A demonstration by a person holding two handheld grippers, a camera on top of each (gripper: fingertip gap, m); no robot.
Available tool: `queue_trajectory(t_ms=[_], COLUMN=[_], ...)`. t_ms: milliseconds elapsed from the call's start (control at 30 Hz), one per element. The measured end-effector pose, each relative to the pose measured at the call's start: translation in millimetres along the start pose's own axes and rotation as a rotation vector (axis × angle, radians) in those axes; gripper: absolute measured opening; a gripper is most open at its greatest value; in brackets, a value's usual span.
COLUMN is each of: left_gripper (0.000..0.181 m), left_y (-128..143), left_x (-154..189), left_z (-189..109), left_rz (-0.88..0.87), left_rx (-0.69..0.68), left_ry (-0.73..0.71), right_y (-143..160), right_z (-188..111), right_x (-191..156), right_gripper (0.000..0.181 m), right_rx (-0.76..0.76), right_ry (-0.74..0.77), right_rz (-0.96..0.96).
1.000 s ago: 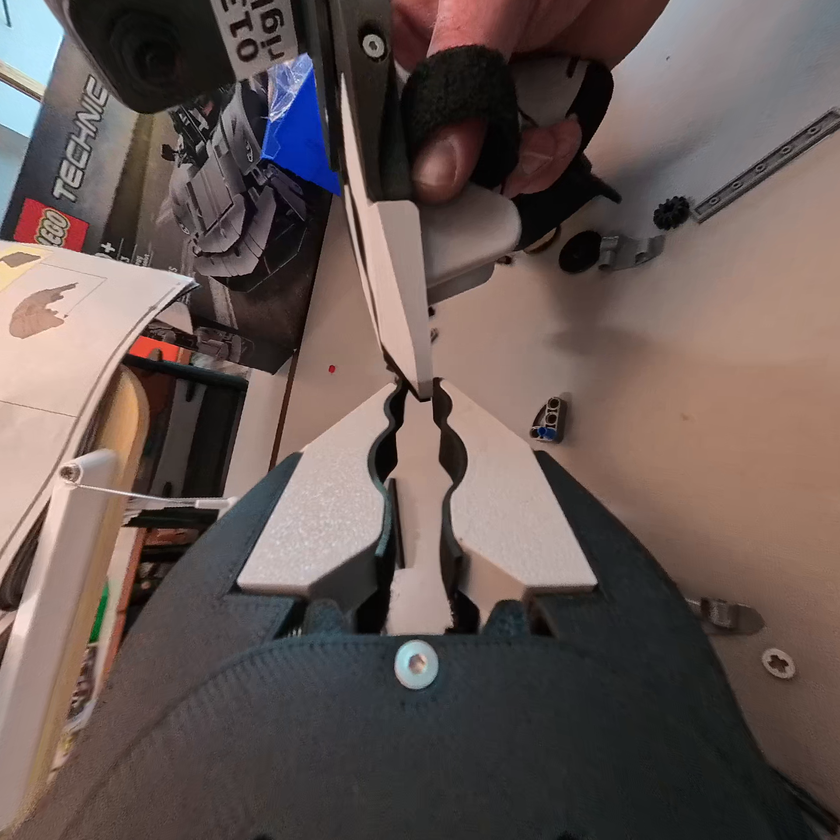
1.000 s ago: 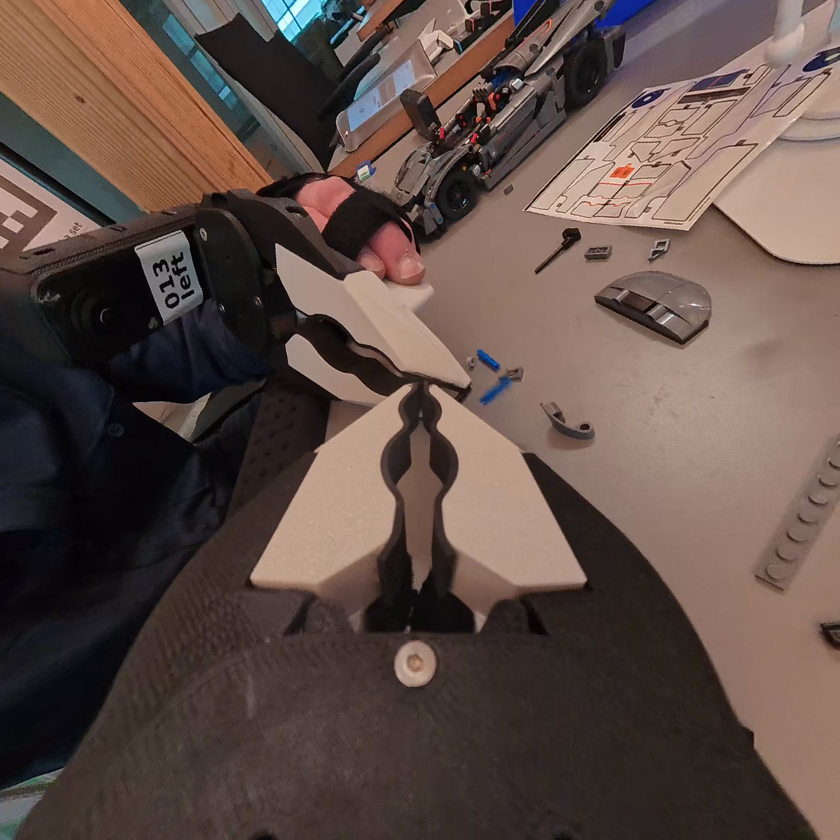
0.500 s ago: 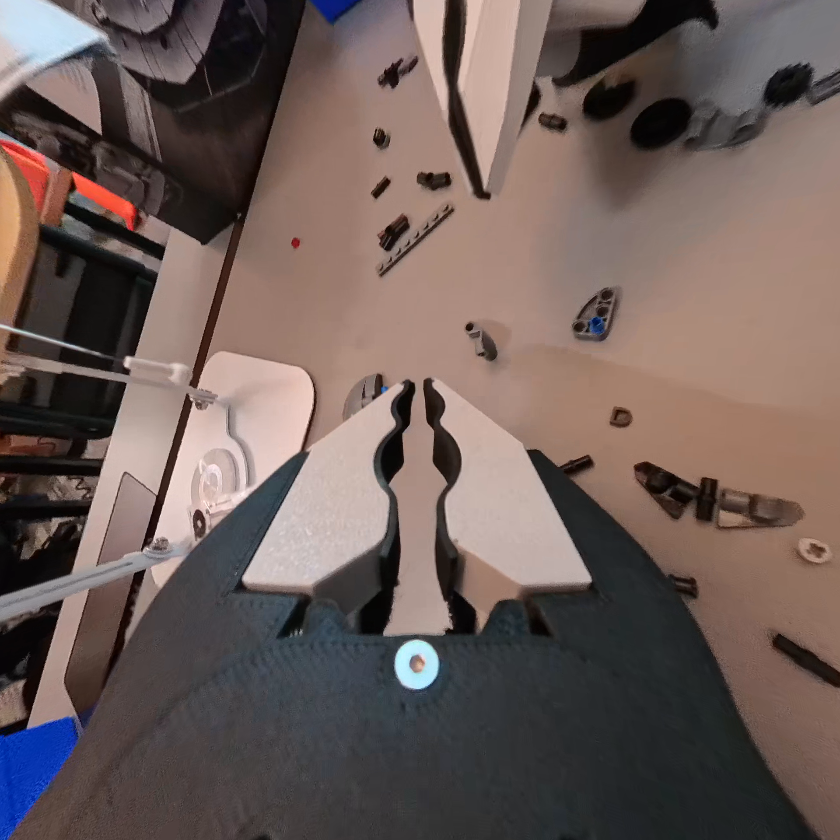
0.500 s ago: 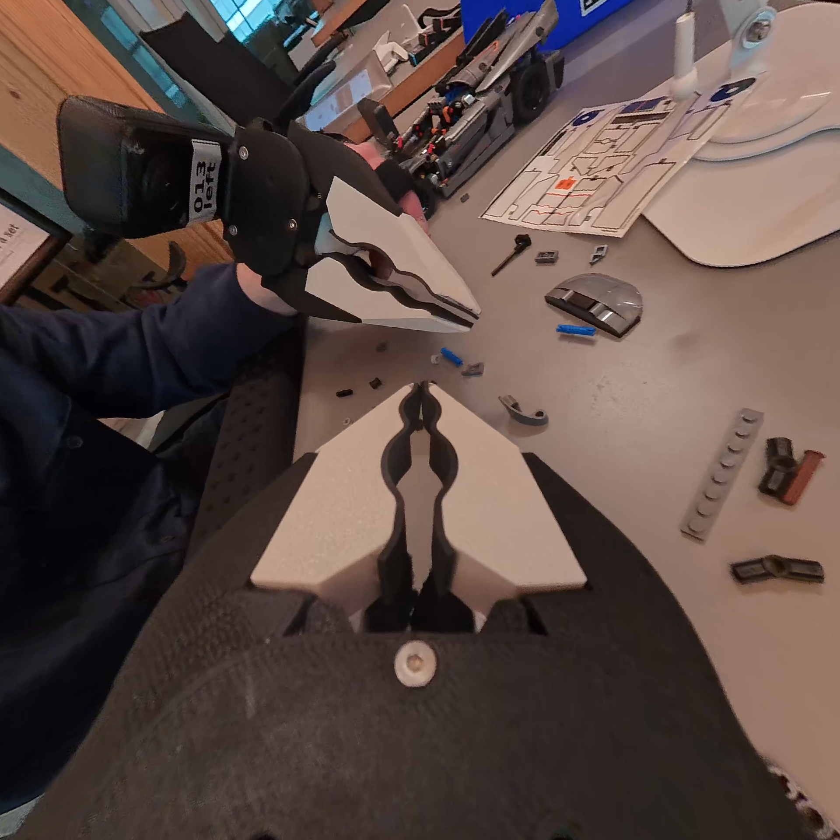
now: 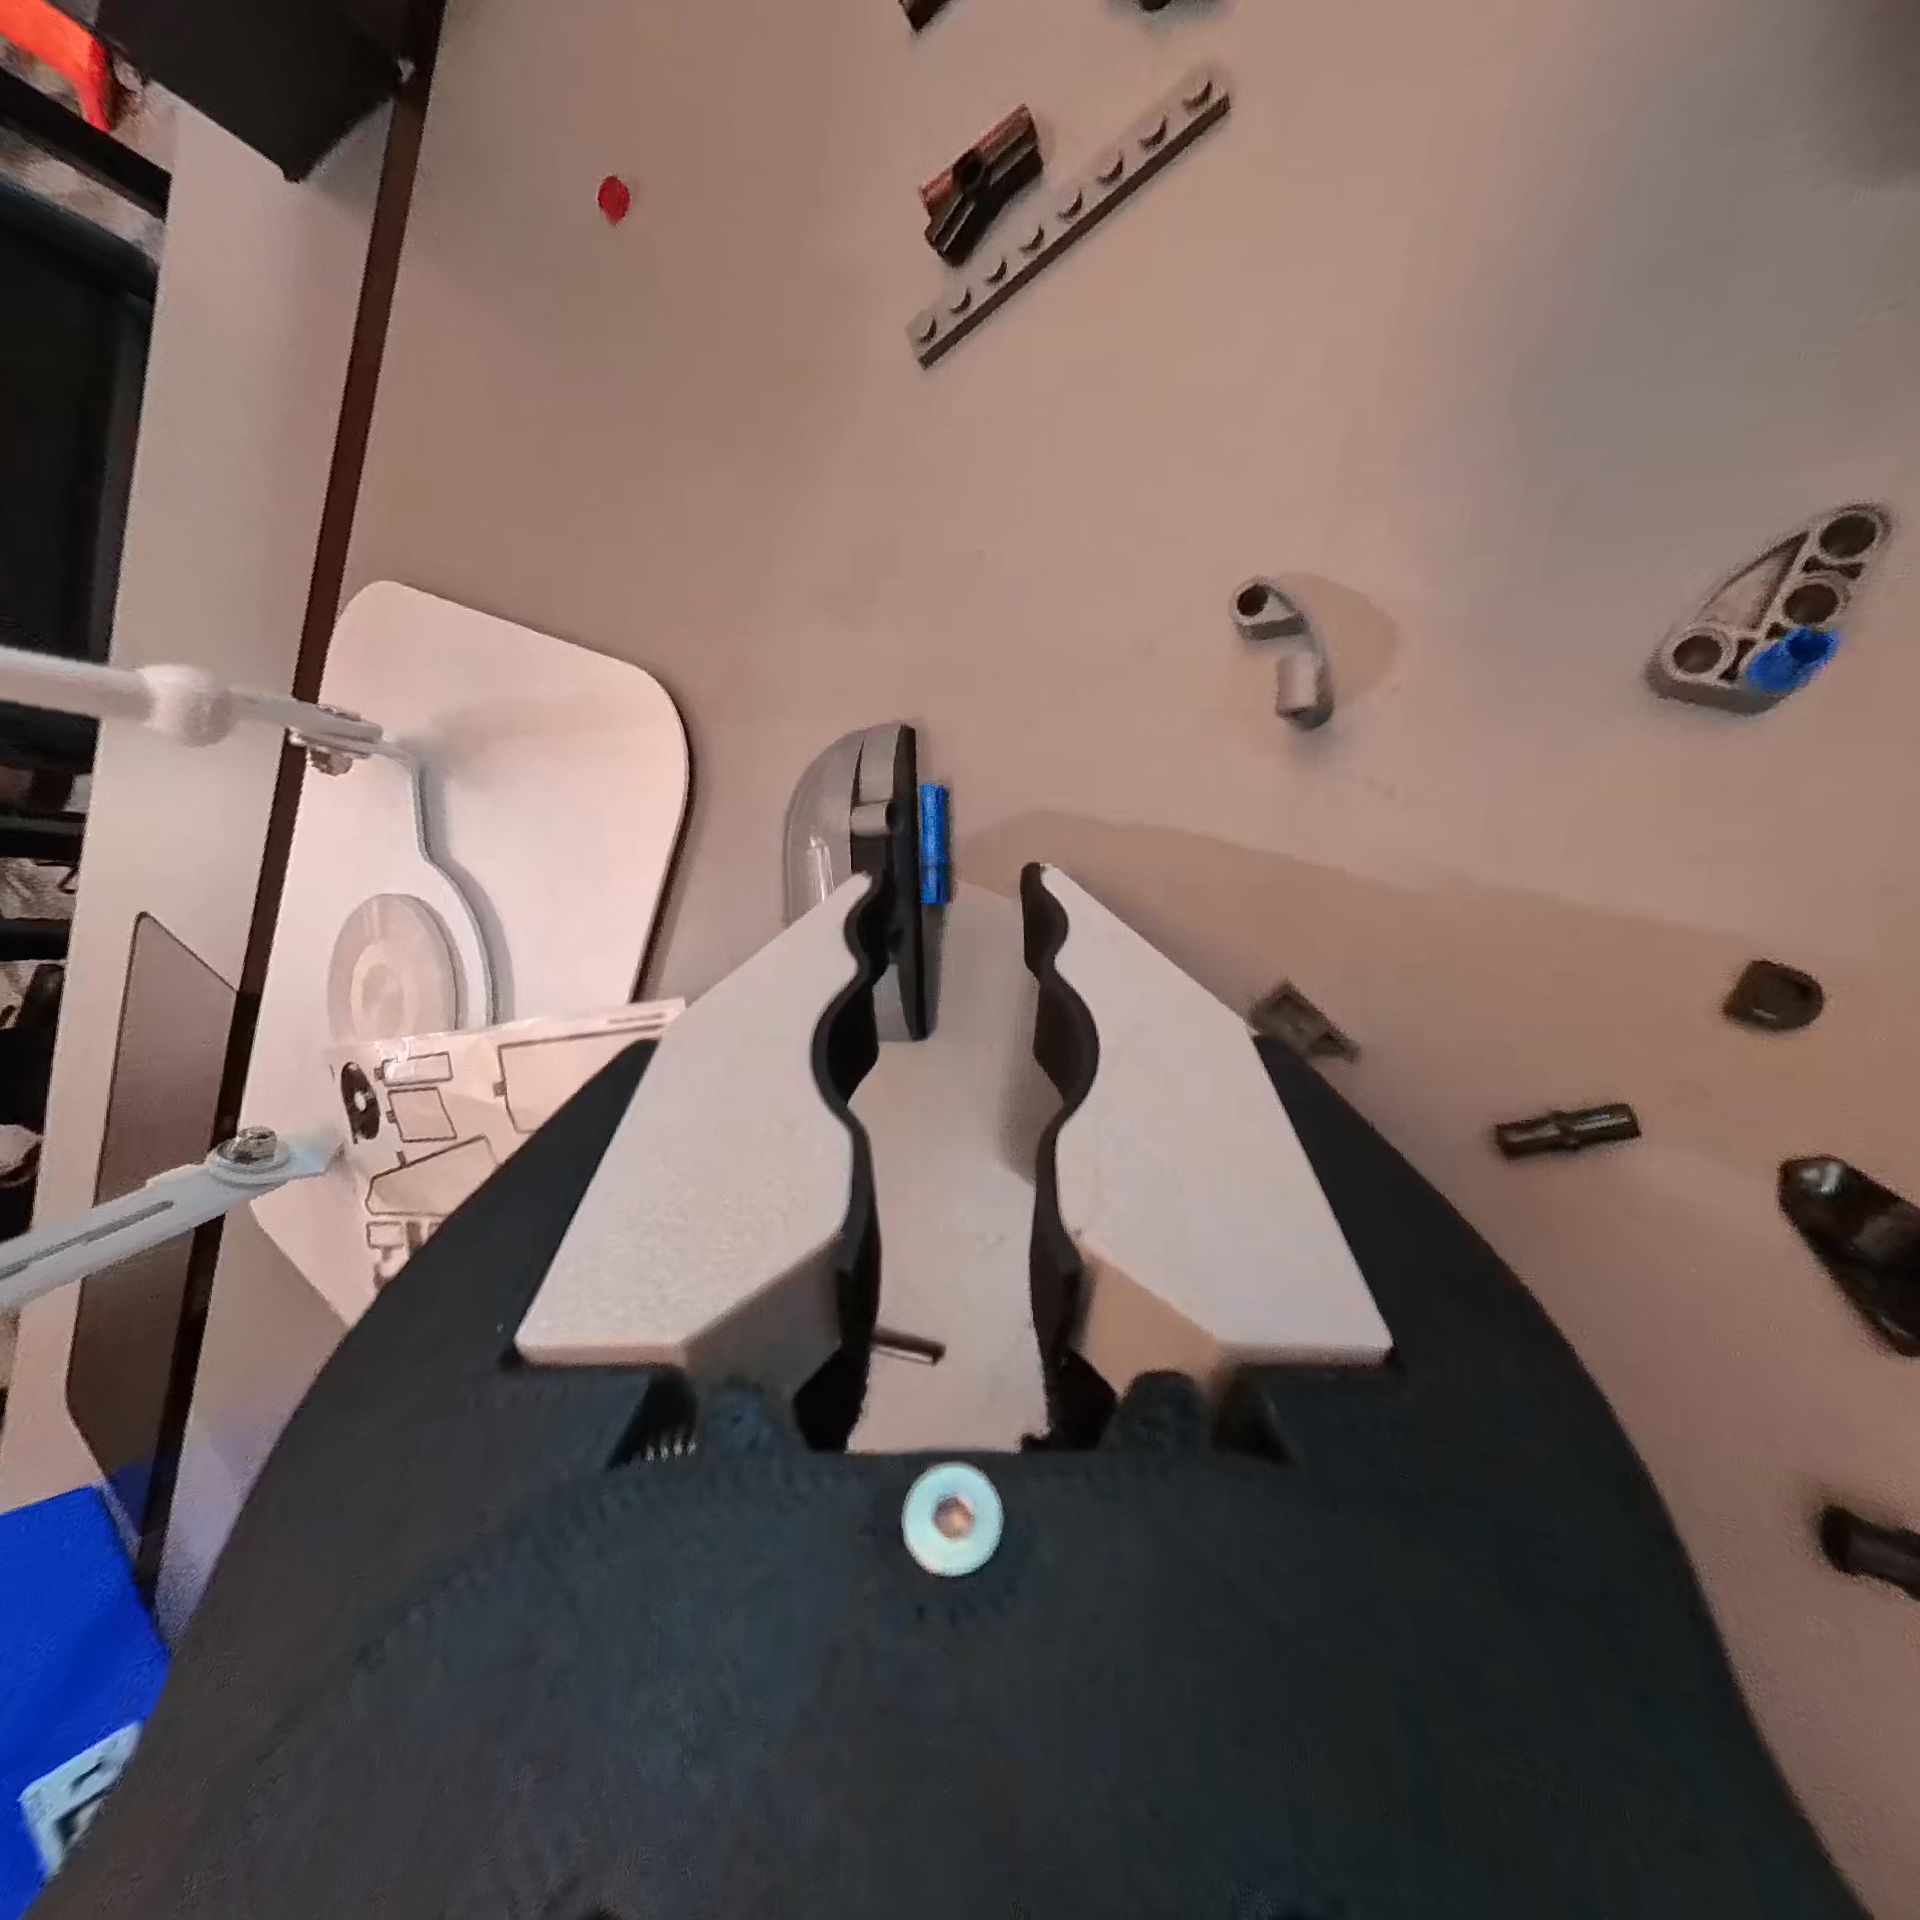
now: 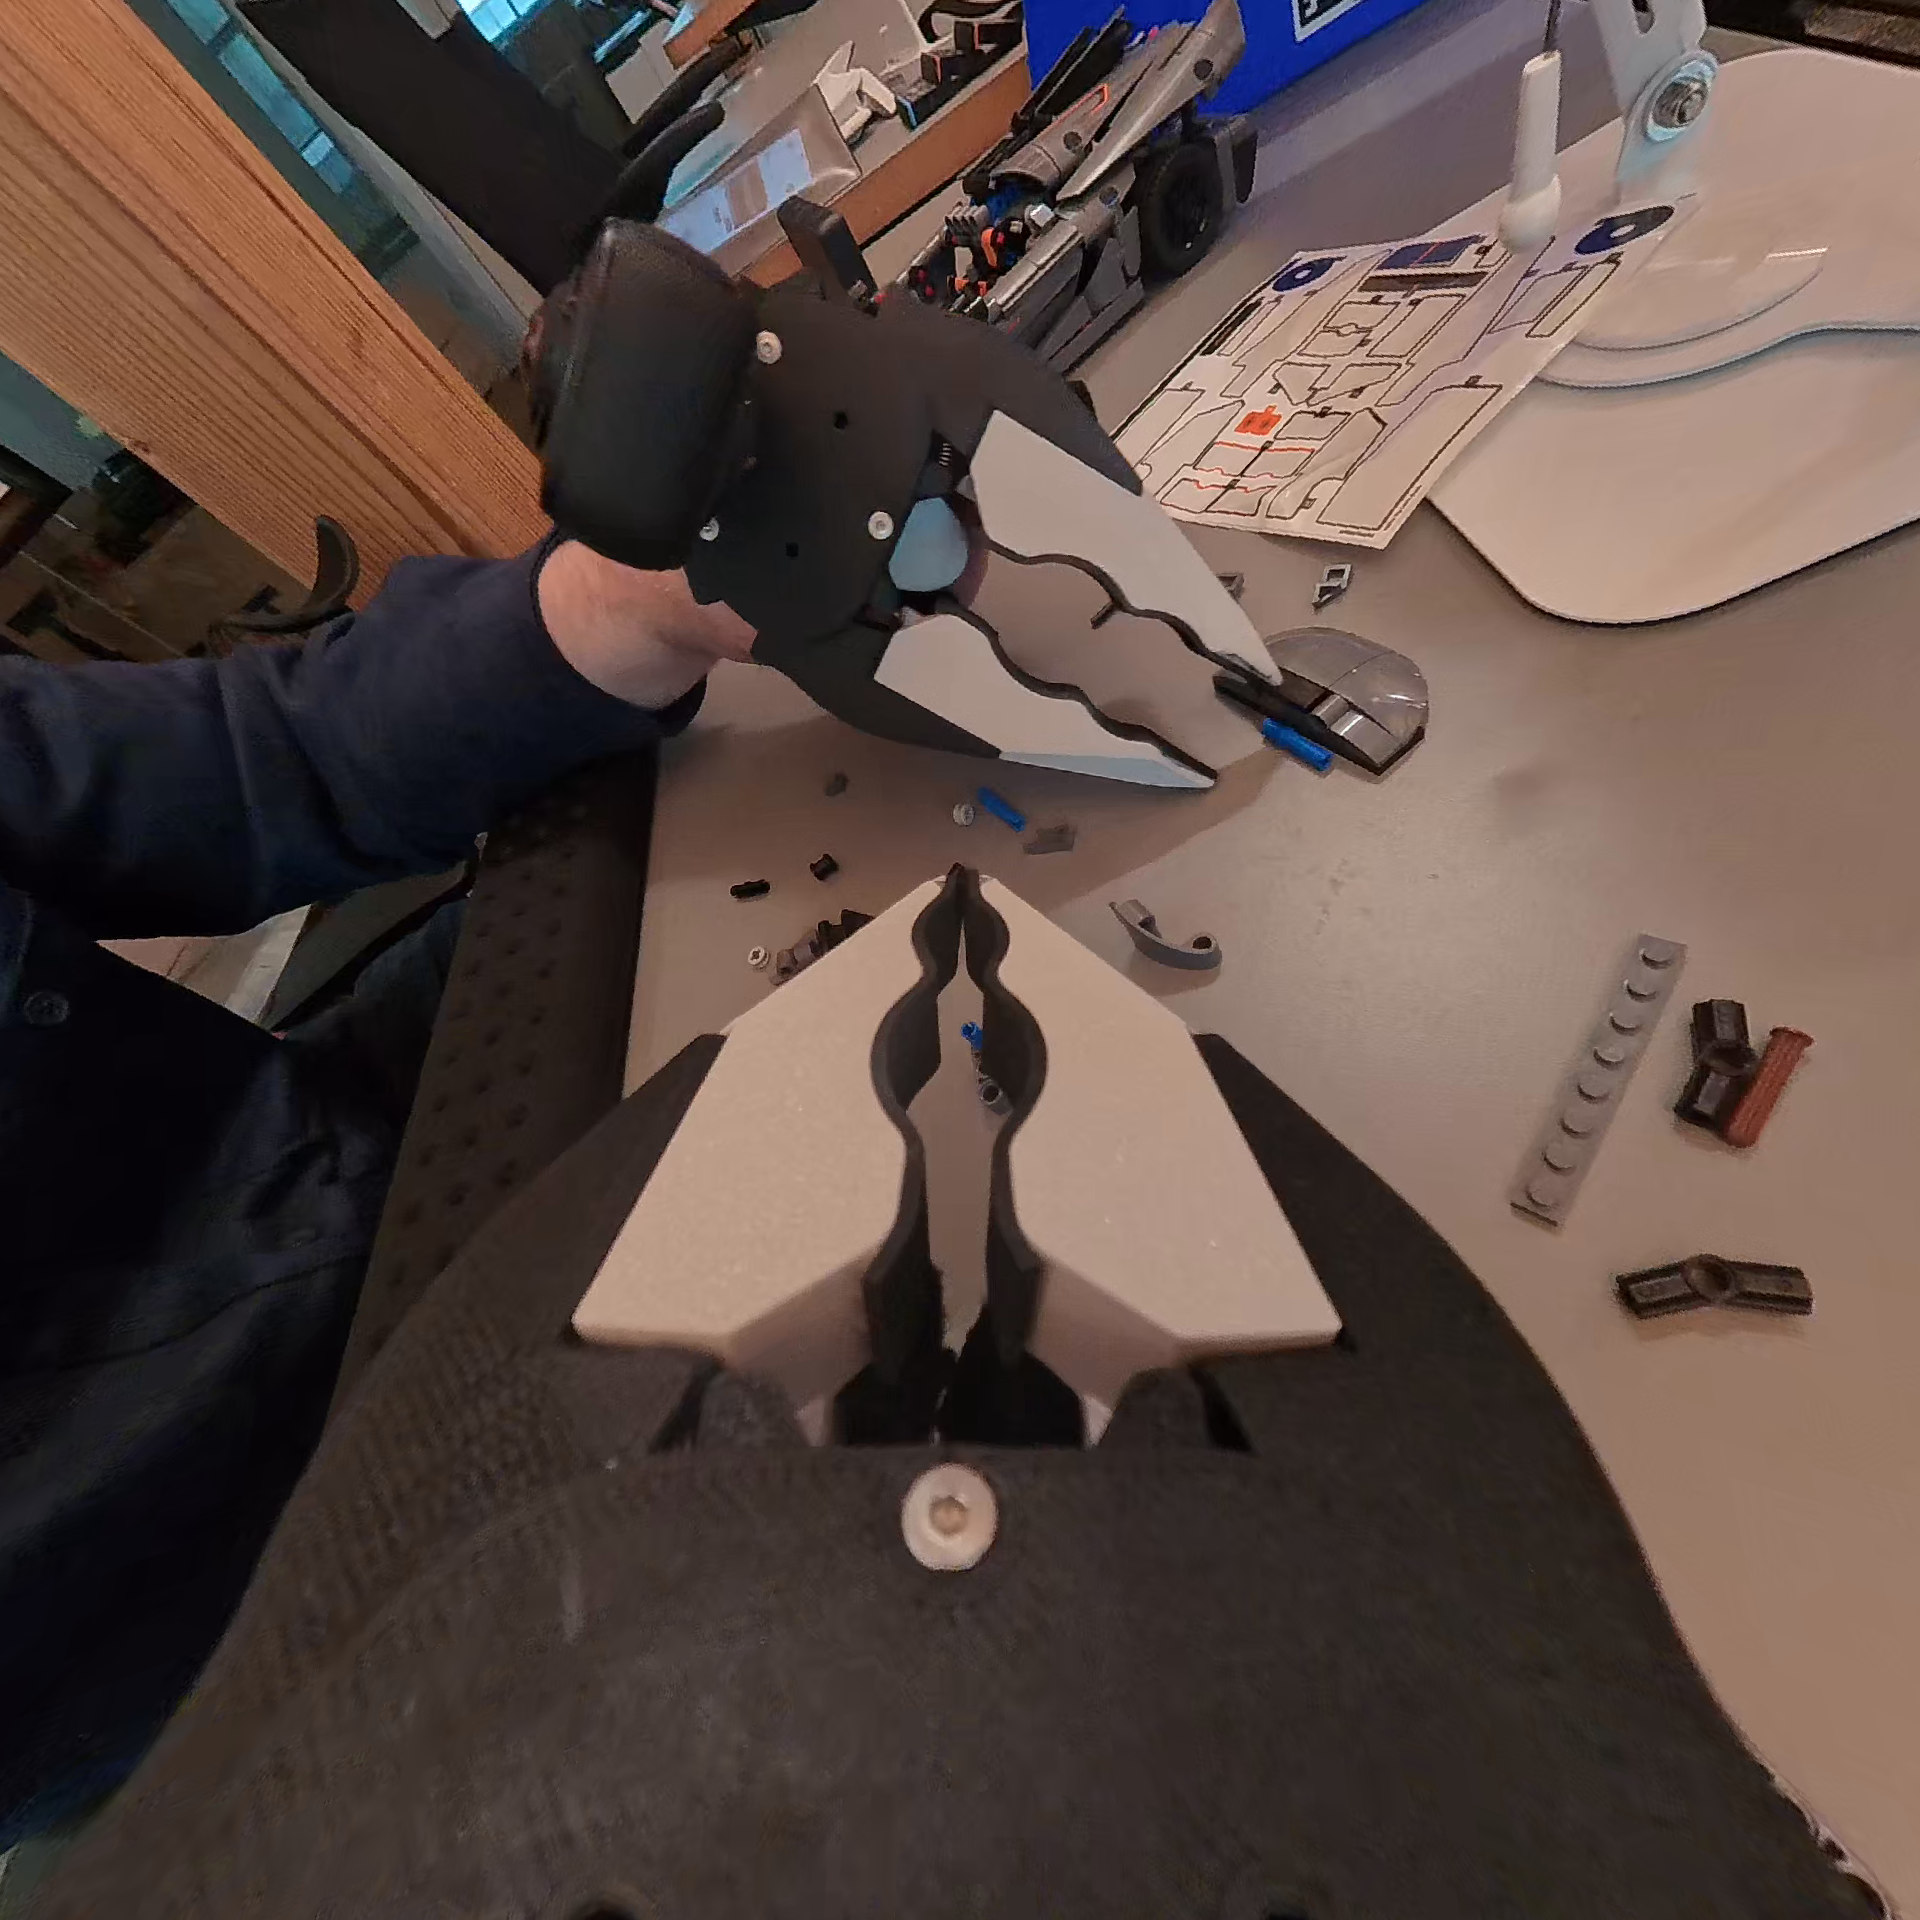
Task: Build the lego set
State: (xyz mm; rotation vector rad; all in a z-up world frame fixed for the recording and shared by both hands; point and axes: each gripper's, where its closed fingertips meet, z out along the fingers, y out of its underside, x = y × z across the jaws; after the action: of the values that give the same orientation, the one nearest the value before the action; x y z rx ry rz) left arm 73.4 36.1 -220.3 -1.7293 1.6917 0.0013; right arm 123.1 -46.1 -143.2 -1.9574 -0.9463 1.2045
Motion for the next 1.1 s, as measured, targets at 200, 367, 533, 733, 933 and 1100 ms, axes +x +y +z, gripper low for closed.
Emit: queue_trajectory(t_ms=[200,367,533,733,933,1100], left_gripper=[0.017,0.016,0.021,0.019,0.011,0.002], left_y=[-7,-7,-7,-9,-8,-9], left_x=[5,6,1,-2,0,5], left_z=[4,4,7,10,12,12], left_rz=[0.008,-0.014,-0.083,-0.075,-0.108,-0.113], left_rx=[0.009,0.018,0.049,0.043,0.046,0.055], left_ry=[0.046,0.070,0.095,0.096,0.146,0.185], right_y=[-1,-3,-3,-3,-3,-3], right_z=[-1,-2,-2,-2,-2,-2], right_x=[-2,-3,-3,-3,-3,-3], right_gripper=[0.000,0.000,0.000,0.000,0.000,0.000], right_rx=[0.006,0.013,0.012,0.011,0.011,0.010], right_ry=[-0.008,-0.010,-0.013,-0.015,-0.017,-0.019], right_rz=[0.000,-0.002,-0.001,0.000,0.003,0.004])
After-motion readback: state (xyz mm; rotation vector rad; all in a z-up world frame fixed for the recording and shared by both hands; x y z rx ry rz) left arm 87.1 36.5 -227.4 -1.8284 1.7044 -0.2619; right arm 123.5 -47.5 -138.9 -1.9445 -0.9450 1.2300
